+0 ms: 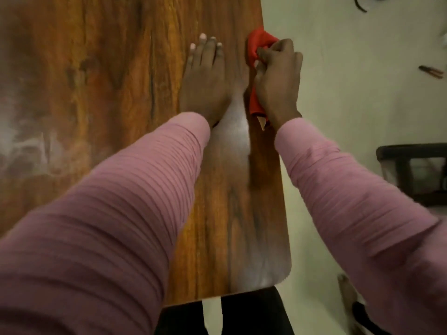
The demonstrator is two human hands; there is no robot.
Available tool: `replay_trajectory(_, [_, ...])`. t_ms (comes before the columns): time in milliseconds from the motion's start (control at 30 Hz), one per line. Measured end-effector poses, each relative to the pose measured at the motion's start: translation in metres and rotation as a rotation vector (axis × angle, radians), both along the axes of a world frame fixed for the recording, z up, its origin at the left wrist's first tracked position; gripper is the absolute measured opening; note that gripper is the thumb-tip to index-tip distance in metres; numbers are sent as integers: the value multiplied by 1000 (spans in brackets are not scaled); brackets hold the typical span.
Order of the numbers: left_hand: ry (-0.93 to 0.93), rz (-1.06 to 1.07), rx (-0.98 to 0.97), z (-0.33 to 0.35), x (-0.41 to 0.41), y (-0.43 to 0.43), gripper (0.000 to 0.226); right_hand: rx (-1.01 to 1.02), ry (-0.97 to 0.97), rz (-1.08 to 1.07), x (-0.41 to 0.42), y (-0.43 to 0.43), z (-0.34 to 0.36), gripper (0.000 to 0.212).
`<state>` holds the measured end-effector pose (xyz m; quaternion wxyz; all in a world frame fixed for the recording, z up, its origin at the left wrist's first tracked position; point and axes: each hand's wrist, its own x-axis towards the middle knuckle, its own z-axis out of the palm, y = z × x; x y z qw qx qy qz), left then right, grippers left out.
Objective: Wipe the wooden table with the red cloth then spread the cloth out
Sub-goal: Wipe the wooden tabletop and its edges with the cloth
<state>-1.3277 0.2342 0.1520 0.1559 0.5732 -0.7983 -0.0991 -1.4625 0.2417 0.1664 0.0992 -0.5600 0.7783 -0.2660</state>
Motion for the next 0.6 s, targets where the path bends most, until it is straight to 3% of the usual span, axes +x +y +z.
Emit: replay_trajectory(600, [23,-141,77,3,60,191,53,50,52,-84,38,281,-3,28])
